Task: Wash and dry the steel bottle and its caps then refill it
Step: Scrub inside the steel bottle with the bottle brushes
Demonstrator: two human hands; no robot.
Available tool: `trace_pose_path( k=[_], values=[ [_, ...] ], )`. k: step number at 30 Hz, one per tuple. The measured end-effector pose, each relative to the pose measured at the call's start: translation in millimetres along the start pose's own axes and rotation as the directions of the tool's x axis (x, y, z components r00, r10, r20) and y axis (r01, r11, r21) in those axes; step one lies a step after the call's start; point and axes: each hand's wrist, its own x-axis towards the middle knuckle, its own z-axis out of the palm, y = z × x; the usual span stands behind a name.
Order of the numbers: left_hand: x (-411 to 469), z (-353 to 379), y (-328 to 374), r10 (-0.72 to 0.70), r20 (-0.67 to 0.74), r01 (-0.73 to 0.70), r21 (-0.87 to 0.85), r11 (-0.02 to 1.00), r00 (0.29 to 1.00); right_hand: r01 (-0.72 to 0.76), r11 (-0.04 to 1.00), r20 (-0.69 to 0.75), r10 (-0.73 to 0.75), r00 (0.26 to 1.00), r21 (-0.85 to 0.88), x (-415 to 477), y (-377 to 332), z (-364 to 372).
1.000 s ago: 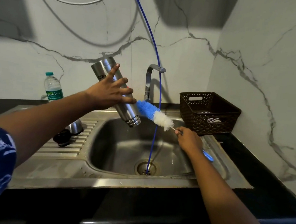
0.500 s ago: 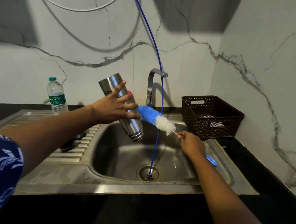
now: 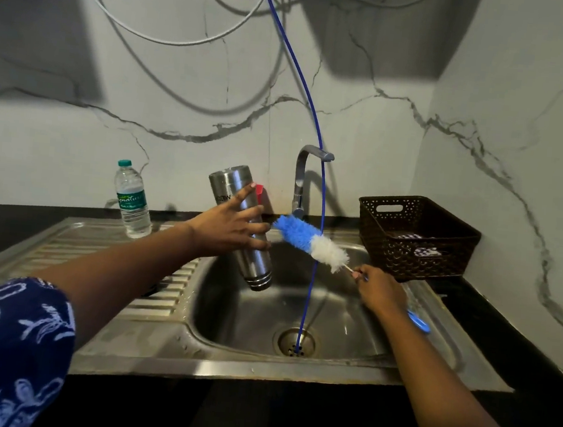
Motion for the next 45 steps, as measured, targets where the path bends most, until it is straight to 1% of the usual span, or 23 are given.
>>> trace_pose_path(
  k=[3, 8, 10, 12, 14, 16, 18, 20, 22, 23, 25, 28, 31, 36, 39, 42, 45],
  values=[
    [-13.2, -5.5, -13.9, -0.076, 0.066, 0.079, -0.044, 0.996, 0.995, 0.001, 0.999, 0.024, -0.002, 1.000, 0.033, -0.6, 0.8, 0.0],
    [-65.1, -21.5, -52.0, -0.111, 0.255, 0.126, -0.044, 0.991, 0.960, 0.035, 0.993, 0.052, -0.041, 0.998, 0.111, -4.3, -9.7, 2.6],
    [-93.1, -25.9, -69.3, -0.134, 0.303, 0.154, -0.043, 0.987, 0.943, 0.047, 0.987, 0.047, -0.055, 0.997, 0.153, -2.8, -17.9, 5.0],
    [-121.7, -27.8, -82.8, -0.110, 0.347, 0.135, -0.049, 0.990, 0.931, 0.072, 0.976, 0.028, -0.079, 0.996, 0.207, -1.7, -30.0, 6.7],
    [-148.6, -26.2, -93.3, -0.058, 0.373, 0.081, -0.048, 0.996, 0.926, 0.119, 0.957, -0.005, -0.122, 0.993, 0.265, -1.0, -45.2, 7.4],
    [-175.5, -19.3, -100.4, -0.018, 0.418, 0.031, -0.025, 0.999, 0.908, 0.166, 0.913, -0.033, -0.165, 0.986, 0.374, -2.5, -67.9, 10.6],
    [-192.7, -17.3, -100.8, -0.055, 0.519, 0.054, 0.017, 0.998, 0.853, 0.177, 0.843, -0.043, -0.181, 0.983, 0.508, -1.5, -92.4, 19.1],
    [-203.0, -9.2, -95.4, -0.069, 0.609, 0.039, 0.062, 0.997, 0.790, 0.177, 0.810, -0.062, -0.172, 0.983, 0.560, 1.7, -112.6, 33.5],
    [-208.8, -2.5, -87.0, -0.071, 0.722, 0.052, 0.049, 0.997, 0.688, 0.149, 0.794, -0.065, -0.137, 0.988, 0.590, 2.8, -127.2, 50.7],
    [-211.1, 2.3, -81.5, -0.068, 0.756, 0.053, 0.043, 0.998, 0.652, 0.139, 0.786, -0.070, -0.122, 0.990, 0.603, 3.6, -130.8, 60.5],
    [-216.4, 16.5, -69.7, -0.057, 0.789, 0.056, 0.029, 0.998, 0.612, 0.145, 0.794, -0.082, -0.120, 0.989, 0.590, 4.6, -131.4, 76.7],
    [-223.8, 34.8, -52.8, -0.041, 0.821, 0.058, 0.010, 0.998, 0.569, 0.136, 0.828, -0.049, -0.130, 0.990, 0.544, 9.3, -120.7, 89.4],
    [-225.8, 45.4, -40.0, 0.000, 0.817, 0.039, -0.028, 0.999, 0.577, 0.124, 0.864, -0.032, -0.125, 0.992, 0.489, 16.0, -111.3, 92.5],
    [-225.2, 57.4, -34.0, 0.036, 0.775, -0.001, -0.046, 0.999, 0.631, 0.140, 0.885, -0.045, -0.134, 0.990, 0.443, 19.0, -110.1, 94.1],
    [-222.3, 60.0, -34.2, 0.064, 0.757, -0.038, -0.052, 0.998, 0.650, 0.162, 0.893, -0.055, -0.153, 0.987, 0.420, 20.1, -109.0, 94.3],
    [-217.4, 58.7, -36.7, 0.110, 0.753, -0.086, -0.071, 0.994, 0.649, 0.161, 0.904, -0.052, -0.153, 0.987, 0.395, 19.9, -108.5, 93.1],
    [-213.2, 56.0, -41.4, 0.144, 0.759, -0.094, -0.109, 0.990, 0.635, 0.159, 0.909, -0.035, -0.158, 0.987, 0.385, 19.5, -107.8, 92.3]
  ],
)
